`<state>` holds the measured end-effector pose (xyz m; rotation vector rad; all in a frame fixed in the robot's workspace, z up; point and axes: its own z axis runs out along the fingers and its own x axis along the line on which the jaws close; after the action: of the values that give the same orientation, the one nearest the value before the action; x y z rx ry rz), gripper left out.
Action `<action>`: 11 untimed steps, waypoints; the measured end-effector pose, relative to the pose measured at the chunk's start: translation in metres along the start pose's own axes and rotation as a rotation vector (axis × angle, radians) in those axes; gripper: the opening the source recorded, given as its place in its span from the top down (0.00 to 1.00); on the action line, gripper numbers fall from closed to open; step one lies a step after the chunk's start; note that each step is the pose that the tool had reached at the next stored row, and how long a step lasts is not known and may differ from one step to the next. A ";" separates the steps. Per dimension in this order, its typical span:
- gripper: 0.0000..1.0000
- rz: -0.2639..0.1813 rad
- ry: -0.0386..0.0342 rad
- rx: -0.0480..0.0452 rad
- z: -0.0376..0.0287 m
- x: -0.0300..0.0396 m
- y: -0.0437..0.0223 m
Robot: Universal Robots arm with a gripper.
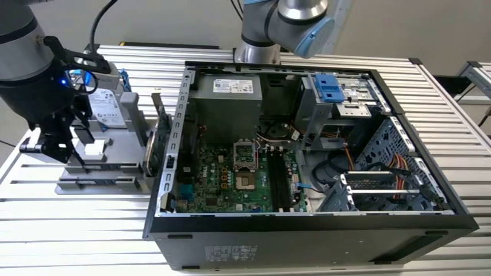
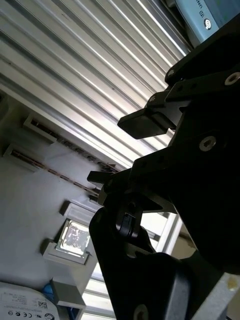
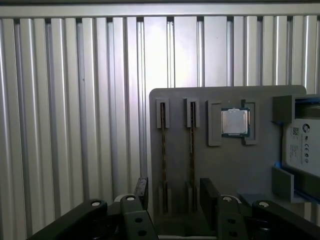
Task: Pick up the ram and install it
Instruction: 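Pick up the ram and move it above insertion slot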
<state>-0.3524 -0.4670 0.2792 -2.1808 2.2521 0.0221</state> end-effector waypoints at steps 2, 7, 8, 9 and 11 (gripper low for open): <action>0.00 0.000 0.0000 0.0000 0.0008 0.0000 0.0000; 0.00 0.000 0.0000 0.0000 0.0028 0.0000 -0.0001; 0.00 0.000 0.0001 0.0000 0.0031 0.0000 0.0000; 0.00 0.000 0.0000 0.0000 0.0036 0.0000 -0.0001; 0.00 0.000 0.0000 0.0000 0.0043 0.0000 -0.0001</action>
<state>-0.3524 -0.4669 0.2749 -2.1809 2.2521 0.0221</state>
